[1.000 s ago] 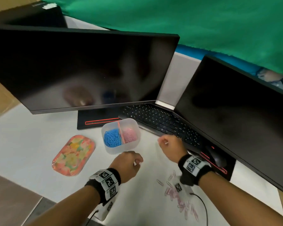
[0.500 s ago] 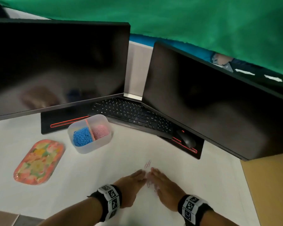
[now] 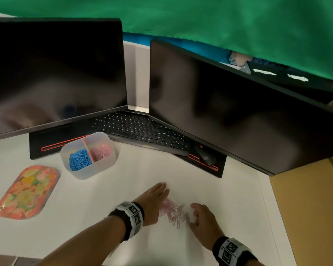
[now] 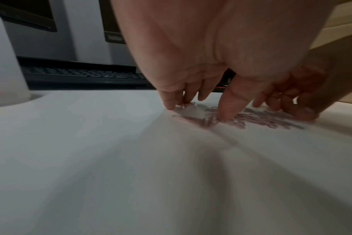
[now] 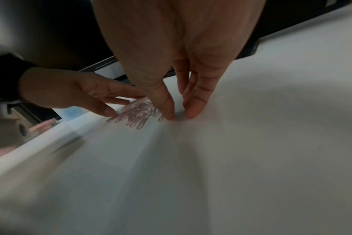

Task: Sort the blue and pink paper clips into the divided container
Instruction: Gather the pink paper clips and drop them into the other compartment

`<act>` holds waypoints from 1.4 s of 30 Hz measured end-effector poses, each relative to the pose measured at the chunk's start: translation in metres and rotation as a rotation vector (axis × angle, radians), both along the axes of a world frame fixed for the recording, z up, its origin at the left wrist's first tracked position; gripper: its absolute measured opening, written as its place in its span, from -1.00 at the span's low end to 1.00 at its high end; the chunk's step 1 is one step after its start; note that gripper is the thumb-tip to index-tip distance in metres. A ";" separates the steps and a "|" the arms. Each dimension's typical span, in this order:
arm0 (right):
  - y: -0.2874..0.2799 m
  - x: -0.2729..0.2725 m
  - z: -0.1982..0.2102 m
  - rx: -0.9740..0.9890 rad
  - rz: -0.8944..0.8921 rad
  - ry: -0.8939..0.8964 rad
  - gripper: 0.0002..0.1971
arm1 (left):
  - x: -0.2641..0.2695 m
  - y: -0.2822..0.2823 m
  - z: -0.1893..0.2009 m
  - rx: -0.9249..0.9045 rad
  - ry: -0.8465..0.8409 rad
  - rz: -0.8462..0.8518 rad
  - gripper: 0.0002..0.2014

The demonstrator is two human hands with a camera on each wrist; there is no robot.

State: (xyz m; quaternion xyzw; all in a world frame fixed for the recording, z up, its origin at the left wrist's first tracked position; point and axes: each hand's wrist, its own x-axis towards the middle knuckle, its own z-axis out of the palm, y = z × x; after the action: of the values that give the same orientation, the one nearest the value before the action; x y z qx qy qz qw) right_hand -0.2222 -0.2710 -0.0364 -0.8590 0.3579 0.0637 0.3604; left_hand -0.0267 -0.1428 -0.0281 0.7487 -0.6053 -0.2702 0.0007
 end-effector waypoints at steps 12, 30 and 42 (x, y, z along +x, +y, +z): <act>0.007 0.033 0.004 -0.015 0.232 0.079 -0.12 | -0.013 0.023 0.002 -0.066 -0.058 0.216 -0.22; 0.011 0.073 0.003 0.054 0.252 -0.052 -0.84 | -0.017 0.003 -0.014 -0.125 0.107 0.380 -0.81; 0.004 0.094 0.009 0.186 0.187 -0.056 -0.92 | 0.021 0.024 -0.005 -0.184 0.211 0.518 -0.81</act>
State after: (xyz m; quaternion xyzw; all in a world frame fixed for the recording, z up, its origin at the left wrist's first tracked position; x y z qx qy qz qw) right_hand -0.1282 -0.2666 -0.0273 -0.8530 0.2585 0.1062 0.4407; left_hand -0.0053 -0.1184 -0.0335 0.8429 -0.4123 -0.2816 0.2004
